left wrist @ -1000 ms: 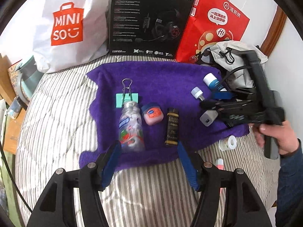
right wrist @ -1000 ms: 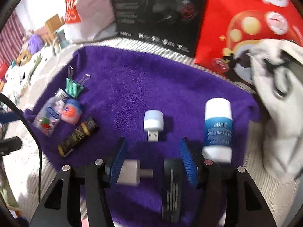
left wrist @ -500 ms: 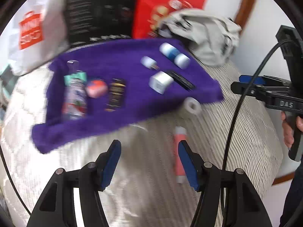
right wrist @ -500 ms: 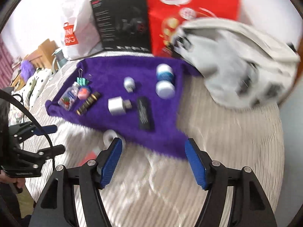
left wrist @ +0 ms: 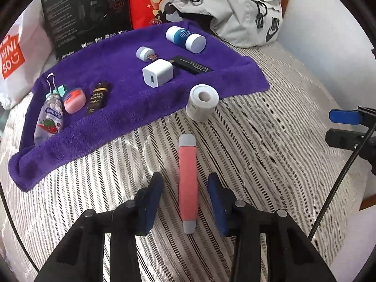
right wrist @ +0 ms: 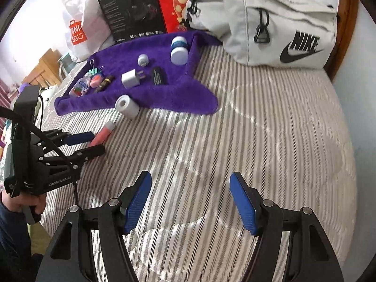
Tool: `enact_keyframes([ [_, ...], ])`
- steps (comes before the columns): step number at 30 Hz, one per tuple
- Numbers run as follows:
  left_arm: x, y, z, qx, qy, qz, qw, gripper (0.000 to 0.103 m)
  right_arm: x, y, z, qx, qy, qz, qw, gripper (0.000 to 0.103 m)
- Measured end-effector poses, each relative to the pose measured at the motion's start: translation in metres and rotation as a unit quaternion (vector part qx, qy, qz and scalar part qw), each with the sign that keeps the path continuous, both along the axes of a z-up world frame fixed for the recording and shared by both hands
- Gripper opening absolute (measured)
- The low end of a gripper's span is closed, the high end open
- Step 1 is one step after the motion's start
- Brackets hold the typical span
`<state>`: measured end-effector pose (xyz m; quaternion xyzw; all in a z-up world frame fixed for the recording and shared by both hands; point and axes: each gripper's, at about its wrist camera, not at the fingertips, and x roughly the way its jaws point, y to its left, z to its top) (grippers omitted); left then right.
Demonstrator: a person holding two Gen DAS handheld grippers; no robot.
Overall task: Organize rigid objects
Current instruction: 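Grasp the pink lip gloss with the left gripper while the right grasps the tape roll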
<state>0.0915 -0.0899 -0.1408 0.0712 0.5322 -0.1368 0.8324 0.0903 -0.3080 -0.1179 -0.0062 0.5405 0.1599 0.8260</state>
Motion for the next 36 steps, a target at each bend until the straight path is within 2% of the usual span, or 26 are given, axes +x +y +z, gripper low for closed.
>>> enact_keyframes([
  [2,0.0,-0.002,0.0,0.004,-0.005,-0.002,1.0,0.037,0.0,0.003,-0.002,0.001,0.003,0.003,1.0,0.069],
  [4,0.0,-0.001,0.001,0.003,-0.009,-0.003,0.9999,0.026,-0.001,0.006,-0.003,0.003,0.002,0.007,1.0,0.069],
  [5,0.0,0.0,0.001,-0.003,-0.008,-0.003,1.0,0.017,0.0,0.007,-0.002,0.003,0.002,0.01,1.0,0.069],
  [9,0.0,-0.001,0.0,-0.008,-0.011,-0.009,0.9999,0.017,0.001,0.014,-0.003,0.006,0.003,0.016,1.0,0.069],
  [13,0.001,0.009,0.001,-0.029,-0.001,0.004,0.9996,0.017,0.004,0.026,0.001,0.013,-0.006,0.027,1.0,0.069],
  [19,-0.002,0.04,0.011,-0.017,-0.006,0.03,0.9994,0.017,0.021,0.061,0.004,0.025,-0.035,0.057,0.997,0.069],
  [28,-0.007,0.08,0.013,-0.019,0.0,0.067,0.9976,0.017,0.05,0.115,-0.022,0.013,-0.062,0.071,0.996,0.068],
  [32,-0.009,0.089,0.01,-0.025,0.004,0.073,0.997,0.017,0.058,0.123,-0.032,-0.002,-0.069,0.053,0.996,0.066],
  [34,-0.01,0.092,0.009,-0.025,0.004,0.074,0.997,0.016,0.061,0.125,-0.036,-0.007,-0.068,0.044,0.997,0.058],
  [36,-0.011,0.096,0.007,-0.028,0.008,0.075,0.9967,0.017,0.064,0.127,-0.039,-0.01,-0.068,0.037,0.997,0.056],
])
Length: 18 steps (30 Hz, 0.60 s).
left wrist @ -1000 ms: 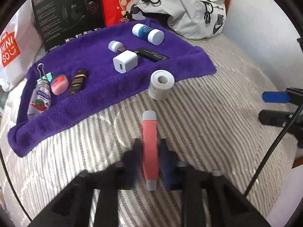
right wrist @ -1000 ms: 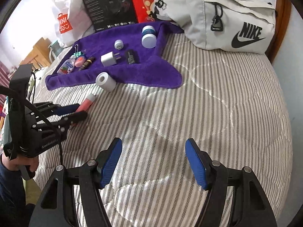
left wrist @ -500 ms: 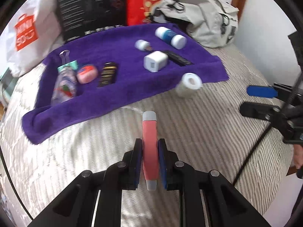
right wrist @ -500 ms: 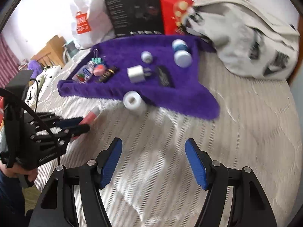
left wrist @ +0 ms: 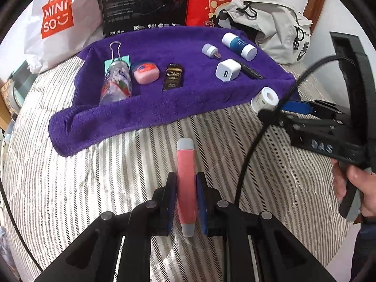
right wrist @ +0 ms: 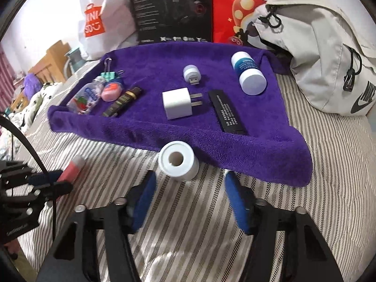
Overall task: Organize rigid objects
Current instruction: 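Grasp the pink lip gloss with the left gripper while the right grasps the tape roll, then carry the lip gloss to the towel while right places the tape roll beside the stick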
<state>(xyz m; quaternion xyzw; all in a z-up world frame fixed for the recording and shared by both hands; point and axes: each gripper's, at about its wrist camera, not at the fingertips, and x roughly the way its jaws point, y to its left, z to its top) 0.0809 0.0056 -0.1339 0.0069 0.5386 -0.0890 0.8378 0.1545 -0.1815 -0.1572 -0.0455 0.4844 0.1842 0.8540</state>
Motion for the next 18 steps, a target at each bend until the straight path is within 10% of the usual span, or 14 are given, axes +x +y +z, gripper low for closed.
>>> enact_keyframes([
  [5,-0.002,0.008,-0.003,-0.015,0.004,0.009,0.9998,0.017,0.004,0.009,-0.002,-0.01,-0.012,-0.009,1.0,0.055],
  [11,0.0,0.011,-0.004,-0.029,0.007,0.011,0.9995,0.017,0.009,0.016,-0.001,-0.029,-0.016,-0.011,0.999,0.029],
  [18,-0.002,0.014,-0.004,-0.035,0.006,0.012,0.9993,0.017,0.003,0.001,0.007,-0.01,0.004,0.0,1.0,0.029],
])
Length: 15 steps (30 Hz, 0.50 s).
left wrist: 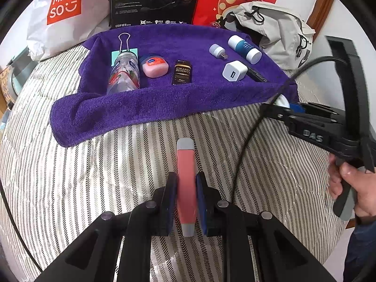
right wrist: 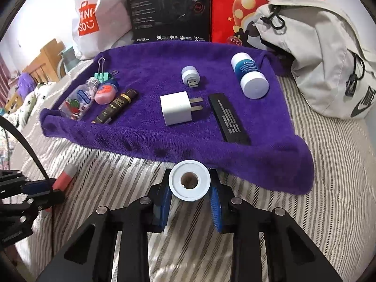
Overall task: Organize rigid objects
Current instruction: 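Carry the lip gloss to the towel while right places the tape roll beside the stick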
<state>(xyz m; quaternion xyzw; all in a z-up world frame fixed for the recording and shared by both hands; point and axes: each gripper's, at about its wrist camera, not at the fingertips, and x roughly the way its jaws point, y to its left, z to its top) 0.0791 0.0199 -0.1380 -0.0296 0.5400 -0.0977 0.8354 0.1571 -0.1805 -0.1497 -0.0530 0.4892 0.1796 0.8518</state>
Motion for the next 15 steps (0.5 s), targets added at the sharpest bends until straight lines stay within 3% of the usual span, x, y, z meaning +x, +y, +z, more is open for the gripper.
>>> enact_keyframes([
  [15,-0.003,0.012,0.011,-0.022,-0.004,0.014,0.9997,0.017,-0.025,-0.029,0.016,0.029,0.02,0.01,0.999,0.029],
])
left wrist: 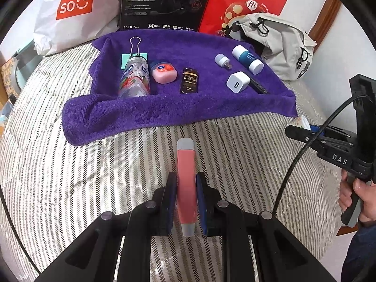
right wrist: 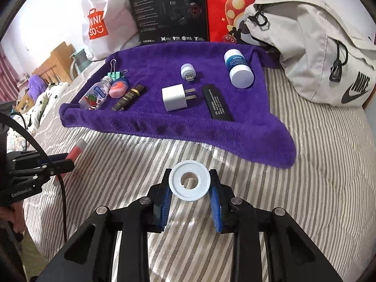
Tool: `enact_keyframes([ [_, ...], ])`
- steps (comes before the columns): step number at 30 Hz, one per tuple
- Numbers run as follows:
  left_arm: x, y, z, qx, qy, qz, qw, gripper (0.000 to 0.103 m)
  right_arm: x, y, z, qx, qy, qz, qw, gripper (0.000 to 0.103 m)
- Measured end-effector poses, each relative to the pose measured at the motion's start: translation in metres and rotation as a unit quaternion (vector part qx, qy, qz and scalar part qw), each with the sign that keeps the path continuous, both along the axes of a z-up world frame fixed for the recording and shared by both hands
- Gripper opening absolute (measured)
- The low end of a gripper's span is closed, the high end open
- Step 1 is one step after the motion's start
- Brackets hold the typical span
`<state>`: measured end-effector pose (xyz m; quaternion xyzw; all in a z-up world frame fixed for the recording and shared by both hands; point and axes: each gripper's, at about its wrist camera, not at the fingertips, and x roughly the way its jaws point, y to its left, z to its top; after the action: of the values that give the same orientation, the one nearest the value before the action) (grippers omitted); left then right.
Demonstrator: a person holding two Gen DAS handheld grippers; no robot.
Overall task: Organize rigid objects
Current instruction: 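Carry the lip gloss to the towel while right places the tape roll beside the stick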
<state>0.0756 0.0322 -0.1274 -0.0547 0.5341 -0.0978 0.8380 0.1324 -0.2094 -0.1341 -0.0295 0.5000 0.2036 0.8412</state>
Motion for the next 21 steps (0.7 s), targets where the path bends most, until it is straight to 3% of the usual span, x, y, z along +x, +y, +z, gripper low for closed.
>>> enact_keyframes([
  [5,0.004,-0.008,-0.01,0.024,0.014,-0.006,0.9996,0.016,-0.002,-0.001,-0.001,0.004,0.005,0.004,1.0,0.029],
  [13,0.006,-0.028,-0.011,0.09,-0.002,-0.027,0.9956,0.017,-0.003,0.001,0.0,0.003,0.007,0.011,1.0,0.029],
  [21,0.011,-0.021,0.001,0.049,-0.001,-0.021,0.9986,0.017,0.001,-0.001,0.018,-0.001,-0.009,0.019,1.0,0.029],
])
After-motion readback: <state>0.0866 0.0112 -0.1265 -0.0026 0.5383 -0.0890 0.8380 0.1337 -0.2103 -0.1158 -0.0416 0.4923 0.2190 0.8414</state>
